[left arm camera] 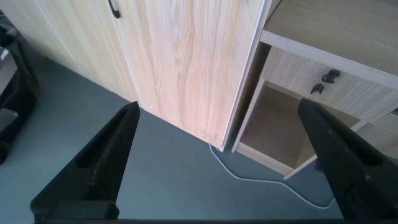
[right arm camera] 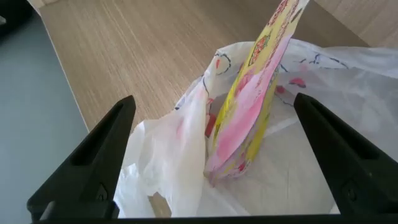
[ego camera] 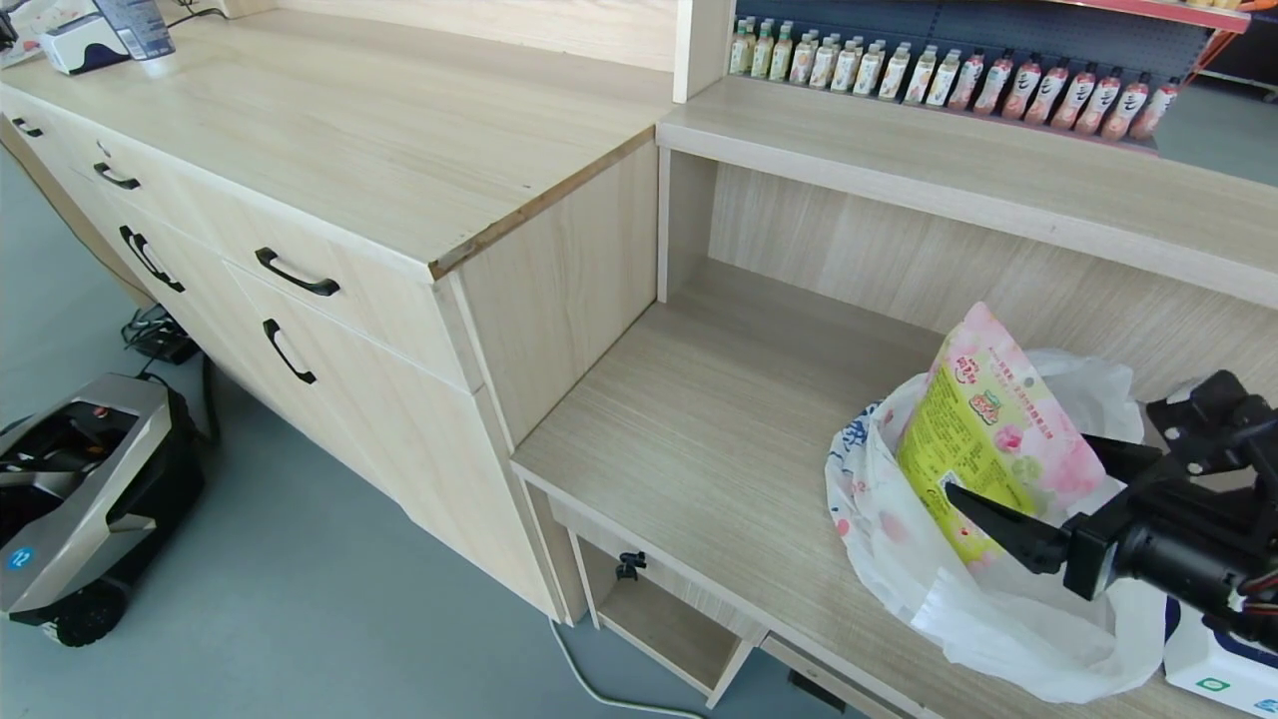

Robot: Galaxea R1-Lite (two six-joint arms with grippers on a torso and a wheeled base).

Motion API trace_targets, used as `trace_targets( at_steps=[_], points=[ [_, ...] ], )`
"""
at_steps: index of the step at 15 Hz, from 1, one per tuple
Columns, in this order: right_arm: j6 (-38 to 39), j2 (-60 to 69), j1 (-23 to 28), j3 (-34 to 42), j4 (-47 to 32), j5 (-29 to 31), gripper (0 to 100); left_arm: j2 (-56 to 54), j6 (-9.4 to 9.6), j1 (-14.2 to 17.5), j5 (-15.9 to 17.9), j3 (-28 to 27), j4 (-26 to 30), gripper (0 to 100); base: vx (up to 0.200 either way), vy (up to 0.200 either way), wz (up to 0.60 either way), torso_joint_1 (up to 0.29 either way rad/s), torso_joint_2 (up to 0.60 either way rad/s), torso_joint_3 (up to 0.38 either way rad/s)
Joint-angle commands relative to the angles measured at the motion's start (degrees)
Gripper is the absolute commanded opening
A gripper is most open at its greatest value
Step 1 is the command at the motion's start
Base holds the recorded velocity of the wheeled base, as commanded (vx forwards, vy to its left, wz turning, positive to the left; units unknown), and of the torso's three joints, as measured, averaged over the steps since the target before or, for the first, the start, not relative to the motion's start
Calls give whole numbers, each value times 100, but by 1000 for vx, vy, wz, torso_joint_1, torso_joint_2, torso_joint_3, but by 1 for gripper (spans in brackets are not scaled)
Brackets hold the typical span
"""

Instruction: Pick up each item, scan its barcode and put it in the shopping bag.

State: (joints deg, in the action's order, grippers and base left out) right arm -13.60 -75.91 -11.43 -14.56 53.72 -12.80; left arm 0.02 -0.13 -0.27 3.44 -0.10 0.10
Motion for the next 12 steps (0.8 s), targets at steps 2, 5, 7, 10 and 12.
trace_targets(
  at_steps=[2, 5, 7, 10, 12],
  points=[
    [-248, 1940, 27, -373, -1646, 41, 100, -2, -4, 0, -1, 1, -1, 100, 0, 0, 0, 0, 0, 0],
    [-1074, 2775, 607, -627, -2736, 6, 100, -2, -4, 0, -1, 1, -1, 100, 0, 0, -200, 1, 1, 1],
    [-1215, 2942, 634, -645, -2841, 6, 100, -2, -4, 0, -1, 1, -1, 100, 0, 0, -600, -7, 2, 7],
    [-1320, 2880, 643, -768, -2850, 41, 100, -2, -4, 0, -1, 1, -1, 100, 0, 0, -600, 7, 4, 2],
    [-1311, 2792, 660, -926, -2973, 58, 100, -2, -4, 0, -1, 1, -1, 100, 0, 0, -600, 0, 2, 2]
  ],
)
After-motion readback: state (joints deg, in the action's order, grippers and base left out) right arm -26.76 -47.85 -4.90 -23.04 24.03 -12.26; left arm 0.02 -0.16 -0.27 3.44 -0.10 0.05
